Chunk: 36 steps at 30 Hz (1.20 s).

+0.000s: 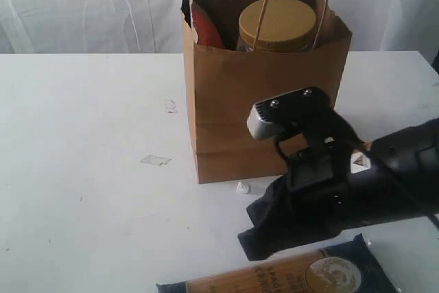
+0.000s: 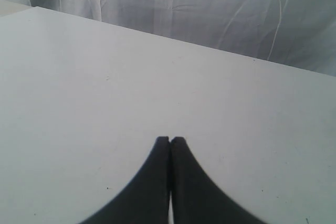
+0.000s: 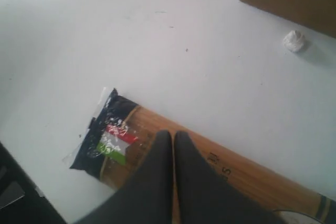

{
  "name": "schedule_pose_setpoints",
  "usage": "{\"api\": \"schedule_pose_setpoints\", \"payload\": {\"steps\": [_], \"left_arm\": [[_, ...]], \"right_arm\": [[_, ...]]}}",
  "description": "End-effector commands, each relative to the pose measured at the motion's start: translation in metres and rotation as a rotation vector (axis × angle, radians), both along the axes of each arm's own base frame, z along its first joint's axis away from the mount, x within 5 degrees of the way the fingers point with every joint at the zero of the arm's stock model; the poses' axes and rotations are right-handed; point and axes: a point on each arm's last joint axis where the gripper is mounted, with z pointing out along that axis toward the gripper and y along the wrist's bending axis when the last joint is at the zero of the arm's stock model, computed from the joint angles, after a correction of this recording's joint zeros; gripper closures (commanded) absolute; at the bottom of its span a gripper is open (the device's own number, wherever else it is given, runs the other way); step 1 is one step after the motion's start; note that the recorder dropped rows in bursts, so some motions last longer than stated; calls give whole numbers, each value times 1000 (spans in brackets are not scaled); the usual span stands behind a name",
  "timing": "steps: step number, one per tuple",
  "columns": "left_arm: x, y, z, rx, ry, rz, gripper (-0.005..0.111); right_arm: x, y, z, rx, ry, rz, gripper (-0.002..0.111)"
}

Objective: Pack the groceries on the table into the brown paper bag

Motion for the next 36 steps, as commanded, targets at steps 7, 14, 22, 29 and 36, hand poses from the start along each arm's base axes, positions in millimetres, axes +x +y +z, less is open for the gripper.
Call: {"api": "schedule_pose_setpoints", "payload": {"steps": [7, 14, 22, 29, 36], "left_arm": [[0, -1, 0, 12, -6, -10, 107], [0, -1, 0, 12, -6, -10, 107], [0, -1, 0, 12, -6, -10, 107], [0, -1, 0, 12, -6, -10, 107], [0, -1, 0, 12, -6, -10, 107]], "right_arm": [[-11, -14, 34, 122, -151, -37, 107], [21, 4, 6, 29, -244, -6, 90], [58, 26, -56, -69, -184, -89, 64], [79, 39, -83, -20, -92, -262, 52], [110, 49, -96, -46, -49, -291, 52]]}}
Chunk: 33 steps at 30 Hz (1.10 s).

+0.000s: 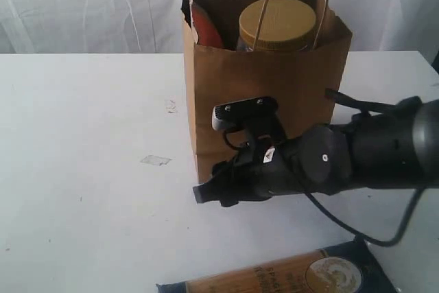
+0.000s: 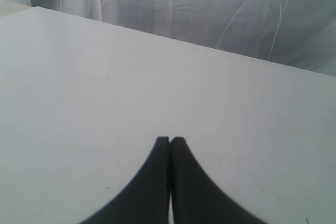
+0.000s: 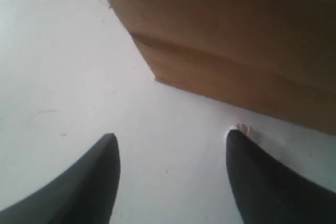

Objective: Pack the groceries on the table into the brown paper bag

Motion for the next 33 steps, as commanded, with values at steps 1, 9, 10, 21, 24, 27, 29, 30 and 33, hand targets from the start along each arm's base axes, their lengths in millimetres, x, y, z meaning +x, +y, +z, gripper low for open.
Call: {"api": "schedule_pose_setpoints", "payload": {"steps": [1, 9, 10, 21, 24, 27, 29, 30, 33], "left_arm": [[0, -1, 0, 12, -6, -10, 107], [0, -1, 0, 12, -6, -10, 107], [0, -1, 0, 12, -6, -10, 107], [0, -1, 0, 12, -6, -10, 107], [0, -1, 0, 12, -6, -10, 107], [0, -1, 0, 12, -6, -10, 107], [0, -1, 0, 12, -6, -10, 107], [0, -1, 0, 12, -6, -10, 107], [0, -1, 0, 12, -6, -10, 107]], "right_arm": [[23, -3, -9, -6, 43, -58, 53], [35, -19, -19, -36, 119, -106, 53], [36, -19, -20, -38, 120, -106, 53], [39, -19, -32, -50, 115, -117, 54], [42, -18, -32, -42, 89, -125, 62], [43, -18, -31, -39, 78, -128, 72], [43, -18, -32, -38, 78, -131, 75], [43, -18, -32, -34, 84, -138, 75], [42, -18, -36, -35, 102, -147, 75]]}}
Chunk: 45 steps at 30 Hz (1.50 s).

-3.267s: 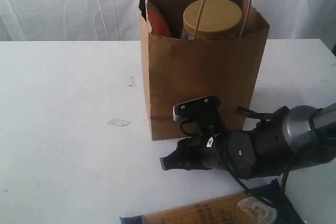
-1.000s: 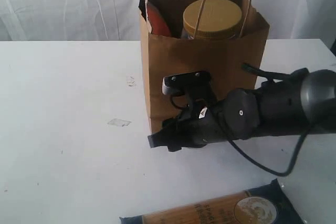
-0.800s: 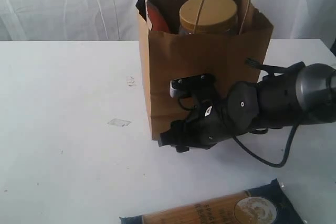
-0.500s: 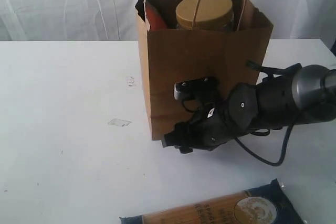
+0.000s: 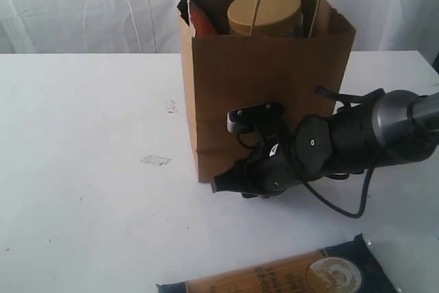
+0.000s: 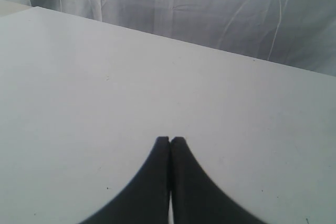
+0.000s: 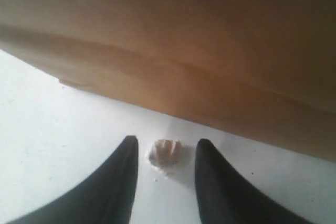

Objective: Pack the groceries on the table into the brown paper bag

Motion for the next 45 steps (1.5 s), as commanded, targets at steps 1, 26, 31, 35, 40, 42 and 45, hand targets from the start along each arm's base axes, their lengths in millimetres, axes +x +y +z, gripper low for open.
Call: {"api": "schedule_pose_setpoints", "payload": {"steps": [1, 26, 31, 35, 40, 42, 45], "left_arm": [[0, -1, 0, 12, -6, -10, 107], [0, -1, 0, 12, -6, -10, 107], [0, -1, 0, 12, -6, -10, 107], [0, -1, 0, 12, -6, -10, 107], [0, -1, 0, 12, -6, -10, 107], [0, -1, 0, 12, -6, -10, 107], [0, -1, 0, 12, -6, -10, 107]], "right_arm": [[6, -2, -2, 15, -4, -41, 75], [0, 4, -7, 26, 47, -59, 108], [-14, 19, -4, 30, 65, -5, 108], [-28, 34, 7, 47, 49, 58, 108], [-45, 43, 27, 66, 55, 122, 108], [-51, 44, 38, 77, 56, 146, 108], [-64, 46, 59, 103, 45, 188, 108]]}}
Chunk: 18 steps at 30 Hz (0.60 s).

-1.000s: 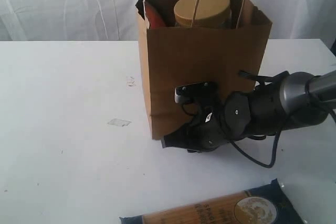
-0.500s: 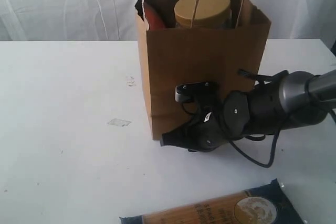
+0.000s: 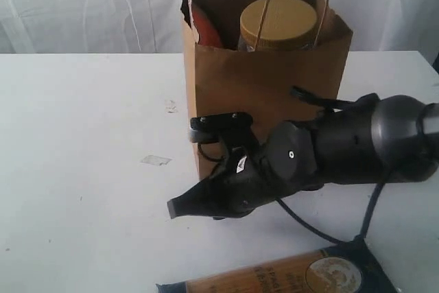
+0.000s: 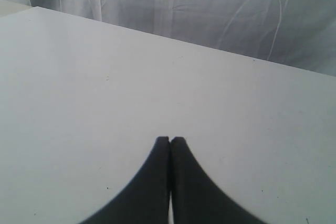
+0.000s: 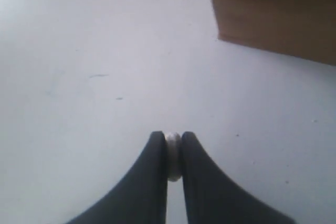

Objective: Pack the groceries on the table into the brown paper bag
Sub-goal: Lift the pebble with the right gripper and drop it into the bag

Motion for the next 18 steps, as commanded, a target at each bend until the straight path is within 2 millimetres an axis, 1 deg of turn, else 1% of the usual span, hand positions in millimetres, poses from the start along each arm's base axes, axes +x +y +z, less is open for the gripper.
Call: {"api": "schedule_pose_setpoints", "payload": {"steps": [1, 2, 3, 4, 5, 6, 7, 8, 9, 10, 11, 12, 13, 16, 18], "left_arm": [[0, -1, 0, 12, -6, -10, 107], [0, -1, 0, 12, -6, -10, 107], [0, -1, 0, 12, -6, -10, 107], [0, -1, 0, 12, -6, -10, 107], [0, -1, 0, 12, -6, -10, 107], [0, -1, 0, 12, -6, -10, 107], [0, -1, 0, 12, -6, -10, 107], [0, -1, 0, 12, -6, -10, 107], [0, -1, 0, 12, -6, -10, 107], [0, -1, 0, 12, -6, -10, 107], [0, -1, 0, 12, -6, -10, 107], [0, -1, 0, 12, -6, -10, 107], [0, -1, 0, 12, -6, -10, 107], [0, -1, 0, 12, -6, -10, 107], [0, -1, 0, 12, -6, -10, 107]], "right_arm": [[-19, 3, 35, 49, -27, 67, 108], [-23, 3, 43, 63, -38, 79, 108], [-34, 1, 71, 114, -96, 115, 108], [-38, -1, 87, 146, -138, 132, 108], [-43, -7, 125, 235, -239, 134, 108], [-45, -11, 141, 279, -291, 125, 108], [-49, -21, 180, 392, -442, 94, 108], [-51, -25, 193, 431, -509, 81, 108], [-53, -35, 219, 490, -680, 66, 108], [-54, -38, 227, 502, -735, 63, 108], [-49, -44, 238, 528, -800, 28, 108], [-43, -46, 243, 513, -823, 17, 108], [-34, -47, 243, 462, -833, 22, 108], [4, -54, 234, 321, -674, -12, 108], [23, -50, 231, 276, -624, -10, 108]]}}
